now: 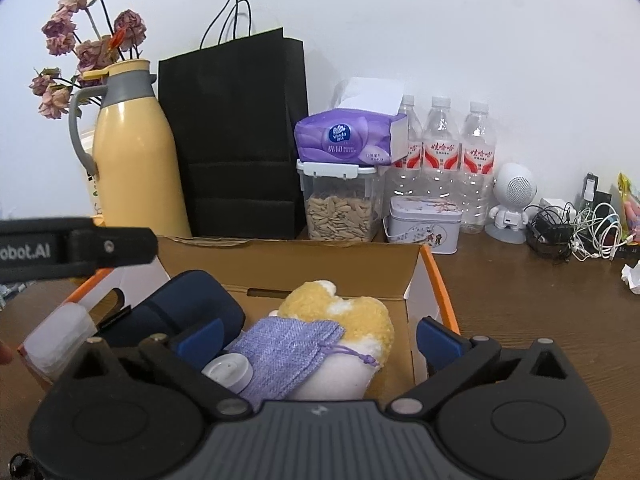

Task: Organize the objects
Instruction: 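Lower the pouch and white lid into the box and open both tools, then withdraw both tools from the box toward the black cable and red rose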

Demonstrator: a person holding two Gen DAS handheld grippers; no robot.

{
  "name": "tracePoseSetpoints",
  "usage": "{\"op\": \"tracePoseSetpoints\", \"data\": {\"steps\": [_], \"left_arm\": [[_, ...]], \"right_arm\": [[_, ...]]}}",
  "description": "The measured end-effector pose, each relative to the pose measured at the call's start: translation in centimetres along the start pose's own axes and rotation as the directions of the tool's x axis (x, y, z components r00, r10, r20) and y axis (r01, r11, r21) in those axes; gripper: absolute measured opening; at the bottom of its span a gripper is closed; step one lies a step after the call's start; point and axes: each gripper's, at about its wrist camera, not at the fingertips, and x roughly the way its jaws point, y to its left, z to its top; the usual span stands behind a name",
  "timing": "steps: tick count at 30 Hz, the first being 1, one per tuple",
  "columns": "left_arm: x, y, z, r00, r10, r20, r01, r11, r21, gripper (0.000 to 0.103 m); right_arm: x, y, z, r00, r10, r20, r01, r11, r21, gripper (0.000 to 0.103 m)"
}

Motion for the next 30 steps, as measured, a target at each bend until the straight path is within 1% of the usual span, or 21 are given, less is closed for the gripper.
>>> {"op": "tracePoseSetpoints", "data": {"steps": [8,12,16,19,23,28,30], "left_arm": [[-3.4,0.7,-0.6,1.0,0.0,0.018,0.0,1.0,-0.002,0.103],[-5.6,1.6,-1.5,0.999,0.022,0.032,-0.022,1.0,-0.008,0.103],[-7.4,3.2,-2.7,0.999,0.049,0.015,-0.049,0.999,-0.014,0.103],[-8.5,4.6,-3.9,0.997,0.079,-0.009,-0.079,0.997,-0.007,0.103],[-9.7,6.5,-5.9,0.992,0.114,-0.062,-0.114,0.993,0.007,0.103],[-10.5,9.2,-8.0,0.976,0.165,-0.139,-0.165,0.986,0.013,0.103],[-10.9,10.0,-8.7,0.972,0.17,-0.161,-0.171,0.985,0.01,0.103]], "right_arm": [[-3.1,0.0,-0.4,0.999,0.008,0.031,-0.008,1.0,-0.011,0.103],[-5.0,0.2,-1.0,0.999,0.02,0.044,-0.019,1.0,-0.015,0.103],[-6.9,0.2,-1.9,0.998,0.037,0.043,-0.036,0.999,-0.008,0.103],[-8.1,0.6,-2.7,0.998,0.043,0.039,-0.043,0.999,-0.017,0.103],[-9.2,1.5,-4.1,0.998,0.06,0.011,-0.06,0.998,-0.034,0.103],[-10.0,2.6,-6.0,0.996,0.083,-0.044,-0.085,0.995,-0.051,0.103],[-10.2,3.3,-6.7,0.994,0.091,-0.065,-0.095,0.993,-0.065,0.103]]}}
